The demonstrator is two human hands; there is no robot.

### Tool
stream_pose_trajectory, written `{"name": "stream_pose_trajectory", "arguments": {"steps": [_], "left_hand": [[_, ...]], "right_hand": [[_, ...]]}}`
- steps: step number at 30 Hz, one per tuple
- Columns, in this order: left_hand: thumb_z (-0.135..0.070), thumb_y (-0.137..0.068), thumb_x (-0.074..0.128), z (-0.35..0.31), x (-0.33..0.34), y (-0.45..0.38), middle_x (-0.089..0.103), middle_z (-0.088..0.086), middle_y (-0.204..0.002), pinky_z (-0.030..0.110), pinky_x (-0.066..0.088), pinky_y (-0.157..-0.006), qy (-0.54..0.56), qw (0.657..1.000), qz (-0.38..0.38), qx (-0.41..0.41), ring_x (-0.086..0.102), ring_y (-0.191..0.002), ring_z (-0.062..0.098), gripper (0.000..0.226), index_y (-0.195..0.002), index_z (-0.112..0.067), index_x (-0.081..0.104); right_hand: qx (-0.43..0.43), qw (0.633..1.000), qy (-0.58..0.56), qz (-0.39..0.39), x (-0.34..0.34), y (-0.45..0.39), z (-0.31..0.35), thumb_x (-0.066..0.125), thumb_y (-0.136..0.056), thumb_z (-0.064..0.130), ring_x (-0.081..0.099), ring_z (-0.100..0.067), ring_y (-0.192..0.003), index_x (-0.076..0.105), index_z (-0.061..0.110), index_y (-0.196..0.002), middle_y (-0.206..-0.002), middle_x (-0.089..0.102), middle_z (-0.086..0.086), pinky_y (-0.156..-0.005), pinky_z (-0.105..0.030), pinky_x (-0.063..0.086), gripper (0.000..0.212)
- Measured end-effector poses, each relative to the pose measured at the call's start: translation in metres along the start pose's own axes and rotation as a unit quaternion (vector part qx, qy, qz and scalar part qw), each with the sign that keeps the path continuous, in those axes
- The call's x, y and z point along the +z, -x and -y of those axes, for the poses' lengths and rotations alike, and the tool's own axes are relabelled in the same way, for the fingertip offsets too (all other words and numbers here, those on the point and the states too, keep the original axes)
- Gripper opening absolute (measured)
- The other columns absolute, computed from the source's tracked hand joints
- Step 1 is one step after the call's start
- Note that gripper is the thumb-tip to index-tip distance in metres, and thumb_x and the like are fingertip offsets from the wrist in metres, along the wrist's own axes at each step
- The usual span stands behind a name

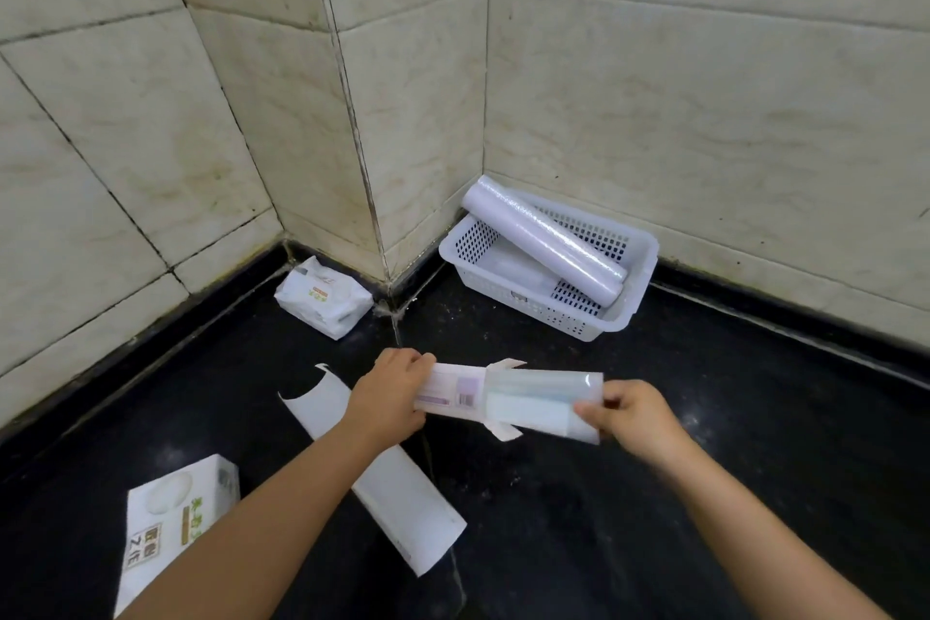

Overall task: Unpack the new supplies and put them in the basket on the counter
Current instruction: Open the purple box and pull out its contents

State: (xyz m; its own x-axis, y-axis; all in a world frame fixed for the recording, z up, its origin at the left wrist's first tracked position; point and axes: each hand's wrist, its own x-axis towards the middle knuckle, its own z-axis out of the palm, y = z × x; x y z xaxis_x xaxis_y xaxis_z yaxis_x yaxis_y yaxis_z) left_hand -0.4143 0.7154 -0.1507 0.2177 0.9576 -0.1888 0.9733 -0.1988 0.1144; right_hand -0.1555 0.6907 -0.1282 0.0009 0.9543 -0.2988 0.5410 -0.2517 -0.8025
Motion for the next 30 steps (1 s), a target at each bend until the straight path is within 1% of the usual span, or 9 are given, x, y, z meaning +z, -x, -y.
{"name": "stream_pose_trajectory", "arguments": {"steps": [6, 11, 14, 18, 21, 23, 25, 28, 30], "left_hand": [[-0.018, -0.084, 0.057, 0.003, 0.010, -0.028, 0.040, 0.007, -0.138, 0.035, 0.042, -0.101, -0.038, 0.997, 0.051, -0.037, 0.034, -0.130, 0.024, 0.061, -0.139, -0.015, 0.031], [-0.030, -0.084, 0.058, -0.023, 0.017, -0.050, 0.041, 0.011, -0.135, 0.038, 0.039, -0.101, -0.100, 0.986, 0.134, 0.000, 0.038, -0.126, 0.027, 0.057, -0.134, -0.013, 0.036], [-0.031, -0.086, 0.058, -0.027, 0.022, -0.059, 0.039, 0.011, -0.140, 0.039, 0.036, -0.106, -0.105, 0.981, 0.162, 0.005, 0.035, -0.129, 0.027, 0.061, -0.138, -0.012, 0.033], [-0.043, -0.082, 0.061, -0.019, 0.017, -0.061, 0.030, 0.009, -0.149, 0.038, 0.029, -0.113, -0.035, 0.984, 0.176, 0.009, 0.027, -0.137, 0.025, 0.077, -0.144, -0.012, 0.025], [-0.043, -0.084, 0.058, -0.009, 0.016, -0.058, 0.029, 0.007, -0.151, 0.036, 0.026, -0.115, 0.013, 0.987, 0.162, 0.003, 0.025, -0.138, 0.023, 0.074, -0.144, -0.015, 0.026], [-0.043, -0.086, 0.056, -0.002, 0.019, -0.056, 0.031, 0.006, -0.150, 0.035, 0.024, -0.115, 0.033, 0.987, 0.156, 0.002, 0.026, -0.138, 0.023, 0.069, -0.143, -0.017, 0.028], [-0.041, -0.087, 0.056, 0.002, 0.023, -0.054, 0.031, 0.006, -0.150, 0.034, 0.022, -0.115, 0.044, 0.988, 0.146, 0.002, 0.025, -0.138, 0.022, 0.067, -0.143, -0.019, 0.028], [-0.041, -0.087, 0.056, 0.005, 0.029, -0.054, 0.030, 0.006, -0.151, 0.032, 0.019, -0.116, 0.046, 0.990, 0.133, 0.006, 0.024, -0.139, 0.021, 0.067, -0.144, -0.019, 0.028], [-0.041, -0.087, 0.056, 0.007, 0.032, -0.055, 0.030, 0.005, -0.151, 0.032, 0.017, -0.116, 0.046, 0.990, 0.129, 0.006, 0.024, -0.139, 0.020, 0.067, -0.144, -0.020, 0.027]], "right_hand": [[0.028, 0.979, -0.188, -0.079, -0.075, -0.015, -0.004, 0.057, -0.083, -0.007, 0.059, 0.001, -0.038, 0.064, -0.004, -0.086, -0.043, 0.067, 0.006, -0.037, -0.009, 0.047, 0.008], [0.039, 0.962, -0.245, -0.113, -0.072, -0.077, 0.020, 0.058, -0.085, -0.001, 0.063, -0.024, -0.076, 0.059, -0.012, -0.103, -0.100, 0.063, -0.020, -0.054, -0.022, 0.058, 0.021], [0.060, 0.958, -0.251, -0.124, -0.055, -0.126, 0.034, 0.060, -0.085, 0.003, 0.059, -0.034, -0.090, 0.058, -0.018, -0.097, -0.116, 0.060, -0.030, -0.071, -0.035, 0.054, 0.024], [0.074, 0.965, -0.230, -0.099, -0.030, -0.187, 0.043, 0.060, -0.086, 0.006, 0.060, -0.033, -0.084, 0.040, 0.010, -0.054, -0.069, 0.051, -0.011, -0.075, -0.032, 0.056, 0.039], [0.123, 0.983, -0.124, -0.049, -0.008, -0.220, 0.039, 0.058, -0.088, 0.015, 0.048, -0.023, -0.055, 0.038, 0.011, -0.054, -0.057, 0.043, -0.006, -0.061, -0.030, 0.051, 0.040], [0.156, 0.983, -0.095, -0.023, 0.006, -0.235, 0.032, 0.057, -0.089, 0.018, 0.042, -0.018, -0.049, 0.042, 0.010, -0.055, -0.057, 0.045, -0.007, -0.050, -0.027, 0.040, 0.038], [0.188, 0.980, -0.067, -0.013, 0.013, -0.246, 0.022, 0.059, -0.088, 0.020, 0.041, -0.019, -0.051, 0.045, 0.007, -0.055, -0.060, 0.048, -0.010, -0.056, -0.030, 0.039, 0.039], [0.208, 0.976, 0.069, 0.014, 0.018, -0.253, 0.012, 0.058, -0.088, 0.028, 0.056, -0.034, -0.095, 0.056, -0.006, -0.104, -0.111, 0.057, -0.019, -0.092, -0.039, 0.041, 0.038], [0.202, 0.971, 0.124, 0.018, 0.018, -0.252, 0.010, 0.056, -0.088, 0.033, 0.038, -0.034, -0.130, 0.027, -0.003, -0.138, -0.146, 0.037, -0.016, -0.109, -0.041, 0.030, 0.069]]}}
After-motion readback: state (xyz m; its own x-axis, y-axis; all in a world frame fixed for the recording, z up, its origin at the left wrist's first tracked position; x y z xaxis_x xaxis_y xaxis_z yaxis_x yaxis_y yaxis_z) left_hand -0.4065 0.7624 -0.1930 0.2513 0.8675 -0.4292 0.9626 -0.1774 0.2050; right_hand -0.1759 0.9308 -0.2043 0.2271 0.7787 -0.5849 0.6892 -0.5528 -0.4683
